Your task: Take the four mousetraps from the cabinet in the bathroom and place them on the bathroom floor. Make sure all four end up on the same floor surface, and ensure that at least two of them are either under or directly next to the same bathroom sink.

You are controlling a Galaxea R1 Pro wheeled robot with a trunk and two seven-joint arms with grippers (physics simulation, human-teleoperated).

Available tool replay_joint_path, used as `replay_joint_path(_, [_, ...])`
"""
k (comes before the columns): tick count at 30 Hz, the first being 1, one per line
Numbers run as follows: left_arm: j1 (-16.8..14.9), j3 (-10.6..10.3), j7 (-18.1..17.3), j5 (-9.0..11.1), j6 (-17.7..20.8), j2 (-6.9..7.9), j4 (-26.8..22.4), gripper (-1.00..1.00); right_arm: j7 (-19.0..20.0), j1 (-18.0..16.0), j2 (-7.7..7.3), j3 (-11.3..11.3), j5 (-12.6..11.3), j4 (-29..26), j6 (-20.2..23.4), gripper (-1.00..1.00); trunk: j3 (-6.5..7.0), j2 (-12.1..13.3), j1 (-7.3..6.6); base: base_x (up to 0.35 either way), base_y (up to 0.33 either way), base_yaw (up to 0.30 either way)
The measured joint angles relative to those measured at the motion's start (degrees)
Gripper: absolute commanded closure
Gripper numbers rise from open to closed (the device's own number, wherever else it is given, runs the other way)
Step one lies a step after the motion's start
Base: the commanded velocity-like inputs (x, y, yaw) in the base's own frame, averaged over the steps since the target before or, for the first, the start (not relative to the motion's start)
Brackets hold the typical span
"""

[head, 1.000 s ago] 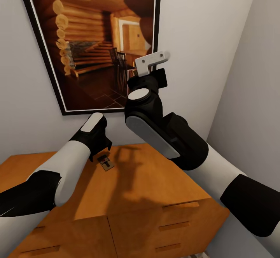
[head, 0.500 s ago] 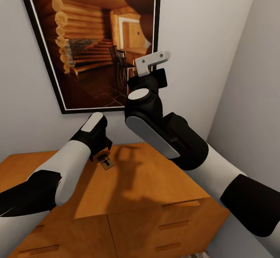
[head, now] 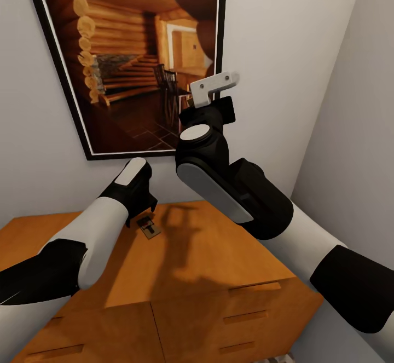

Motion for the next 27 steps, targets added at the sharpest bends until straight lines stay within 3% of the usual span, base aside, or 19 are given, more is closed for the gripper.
replay_joint_path(3, [-0.04, 0.00, 0.06, -0.05, -0.47, -0.22, 0.00, -1.00, 0.00, 0.00, 0.00, 0.00, 0.01, 0.00, -0.02, 1.00, 0.00, 0.00, 0.00, 0.000, 0.000, 0.000])
replay_joint_path(9, [-0.09, 0.00, 0.11, -0.29, -0.90, -0.49, 0.00, -1.00, 0.00, 0.00, 0.00, 0.00, -0.01, 0.00, -0.02, 1.00, -1.07, -2.39, 1.31, 0.000, 0.000, 0.000])
replay_joint_path(20, [-0.10, -0.06, 0.04, -0.45, -1.02, -0.57, 0.00, -1.00, 0.00, 0.00, 0.00, 0.00, -0.02, 0.00, 0.00, 1.00, -1.08, -2.41, 1.32, 0.000, 0.000, 0.000])
replay_joint_path(27, [-0.10, -0.08, -0.03, -0.46, -1.04, -0.58, -0.07, -1.00, 0.00, -0.02, 0.00, 0.00, -0.02, 0.00, -0.01, 1.00, -2.33, -5.20, 2.85, 0.000, 0.000, 0.000])
